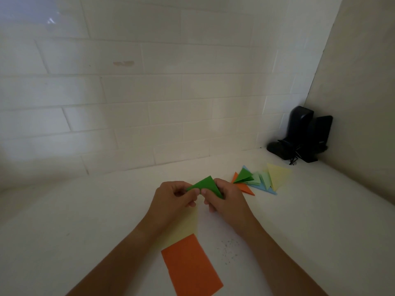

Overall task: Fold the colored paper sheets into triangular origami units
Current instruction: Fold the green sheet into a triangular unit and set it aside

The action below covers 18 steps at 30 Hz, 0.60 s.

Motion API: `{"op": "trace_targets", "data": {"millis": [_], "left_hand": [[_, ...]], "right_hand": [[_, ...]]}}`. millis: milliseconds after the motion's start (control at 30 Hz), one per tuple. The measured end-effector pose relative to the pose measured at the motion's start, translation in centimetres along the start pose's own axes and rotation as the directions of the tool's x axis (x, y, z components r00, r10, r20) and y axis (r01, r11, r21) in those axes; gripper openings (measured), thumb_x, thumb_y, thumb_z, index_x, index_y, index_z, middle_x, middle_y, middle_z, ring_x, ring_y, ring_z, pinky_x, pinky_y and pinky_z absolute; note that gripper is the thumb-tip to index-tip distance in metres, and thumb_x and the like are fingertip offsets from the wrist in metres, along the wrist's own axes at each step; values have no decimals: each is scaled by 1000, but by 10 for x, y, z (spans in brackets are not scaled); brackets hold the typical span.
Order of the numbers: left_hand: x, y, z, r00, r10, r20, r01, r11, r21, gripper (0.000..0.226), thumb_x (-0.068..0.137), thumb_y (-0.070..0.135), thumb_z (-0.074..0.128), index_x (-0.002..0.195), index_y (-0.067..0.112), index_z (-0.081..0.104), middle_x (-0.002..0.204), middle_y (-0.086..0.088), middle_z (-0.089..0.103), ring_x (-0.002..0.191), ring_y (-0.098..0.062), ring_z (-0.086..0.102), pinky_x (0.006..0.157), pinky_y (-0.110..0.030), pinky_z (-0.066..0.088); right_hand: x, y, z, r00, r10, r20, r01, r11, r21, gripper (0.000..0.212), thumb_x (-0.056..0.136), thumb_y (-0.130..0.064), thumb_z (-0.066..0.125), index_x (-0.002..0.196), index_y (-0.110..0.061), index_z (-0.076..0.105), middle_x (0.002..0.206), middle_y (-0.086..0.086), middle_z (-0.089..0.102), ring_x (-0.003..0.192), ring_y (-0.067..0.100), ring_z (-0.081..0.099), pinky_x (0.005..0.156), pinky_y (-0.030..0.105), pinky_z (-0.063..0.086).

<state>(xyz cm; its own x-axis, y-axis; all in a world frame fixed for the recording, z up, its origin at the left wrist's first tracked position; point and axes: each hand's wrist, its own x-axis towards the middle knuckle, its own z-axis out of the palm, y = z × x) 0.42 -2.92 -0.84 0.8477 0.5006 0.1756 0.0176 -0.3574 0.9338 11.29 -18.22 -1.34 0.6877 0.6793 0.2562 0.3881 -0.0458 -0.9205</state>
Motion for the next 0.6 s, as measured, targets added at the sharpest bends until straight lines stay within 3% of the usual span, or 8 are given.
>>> {"op": "trace_targets", "data": {"millis": [167, 400, 600], "left_hand": [[2, 2, -2, 999, 48, -7, -47, 996, 75, 12, 94, 24, 75, 83, 20, 78, 67, -1, 74, 64, -7, 68, 65, -14, 48], [2, 3, 0, 995, 88, -36, -82, 986, 145, 15, 95, 24, 73, 81, 20, 76, 65, 2, 73, 61, -2, 66, 63, -12, 46], [1, 3, 1, 999, 24, -36, -21, 997, 69, 15, 95, 22, 73, 82, 17, 78, 69, -1, 75, 64, -3, 66, 64, -12, 46]], "right_hand": [[0, 0, 2, 999, -16, 49, 17, 1000, -19, 5, 98, -20, 68, 101, -18, 71, 77, 4, 72, 60, 16, 64, 61, 31, 53], [-1, -1, 2, 999, -5, 33, 6, 1000, -20, 5, 99, -18, 65, 98, -16, 69, 76, 5, 72, 61, 18, 66, 64, 36, 57], [1, 1, 0, 1000, -1, 17, 2, 999, -50, 11, 100, -16, 63, 90, -13, 65, 76, 4, 73, 62, 17, 68, 68, 41, 59]]}}
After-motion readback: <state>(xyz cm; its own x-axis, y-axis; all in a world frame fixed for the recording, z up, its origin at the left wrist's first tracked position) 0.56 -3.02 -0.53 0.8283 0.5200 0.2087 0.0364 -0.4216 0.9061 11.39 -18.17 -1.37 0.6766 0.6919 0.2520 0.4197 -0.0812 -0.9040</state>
